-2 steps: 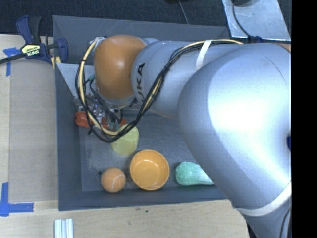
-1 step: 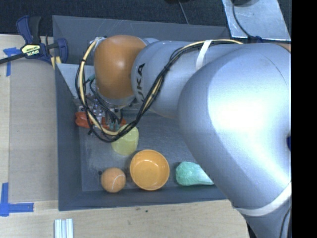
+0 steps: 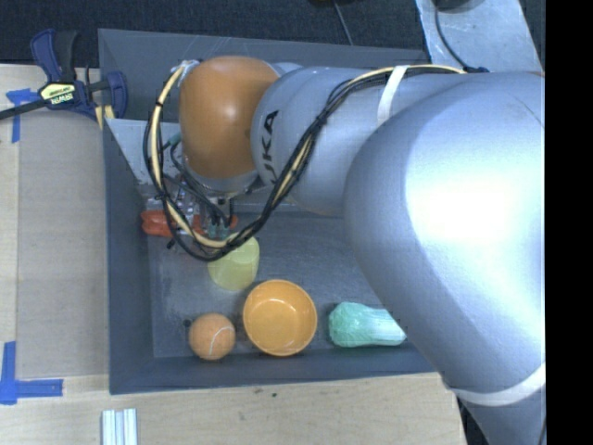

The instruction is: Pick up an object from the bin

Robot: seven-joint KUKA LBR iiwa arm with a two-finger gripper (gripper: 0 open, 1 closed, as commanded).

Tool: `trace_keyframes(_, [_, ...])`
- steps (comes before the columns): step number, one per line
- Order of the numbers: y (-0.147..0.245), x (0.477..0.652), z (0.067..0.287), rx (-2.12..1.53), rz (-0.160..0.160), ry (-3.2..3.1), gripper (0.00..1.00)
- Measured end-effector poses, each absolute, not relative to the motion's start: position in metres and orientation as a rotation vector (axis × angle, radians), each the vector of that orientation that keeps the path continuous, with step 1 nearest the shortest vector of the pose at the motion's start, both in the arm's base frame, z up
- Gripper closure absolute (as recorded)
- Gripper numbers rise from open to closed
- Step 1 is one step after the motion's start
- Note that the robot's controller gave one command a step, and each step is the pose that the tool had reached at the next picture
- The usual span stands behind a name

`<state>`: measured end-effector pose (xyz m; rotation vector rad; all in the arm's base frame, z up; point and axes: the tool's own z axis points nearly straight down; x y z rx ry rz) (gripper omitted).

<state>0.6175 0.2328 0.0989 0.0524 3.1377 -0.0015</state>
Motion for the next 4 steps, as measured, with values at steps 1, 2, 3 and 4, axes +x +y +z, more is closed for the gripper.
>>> trace_keyframes(1, [0.234,0.62,0.12,0.052,0.006,3.126,1.0])
trace_keyframes(2, [0.234,0.62,0.121,0.052,0.006,3.126,1.0])
trace_keyframes(3, [0.232,0.618,0.146,0.053,-0.001,3.137,1.0])
trace_keyframes(4, [0.233,0.62,0.178,0.054,0.005,3.127,1.0])
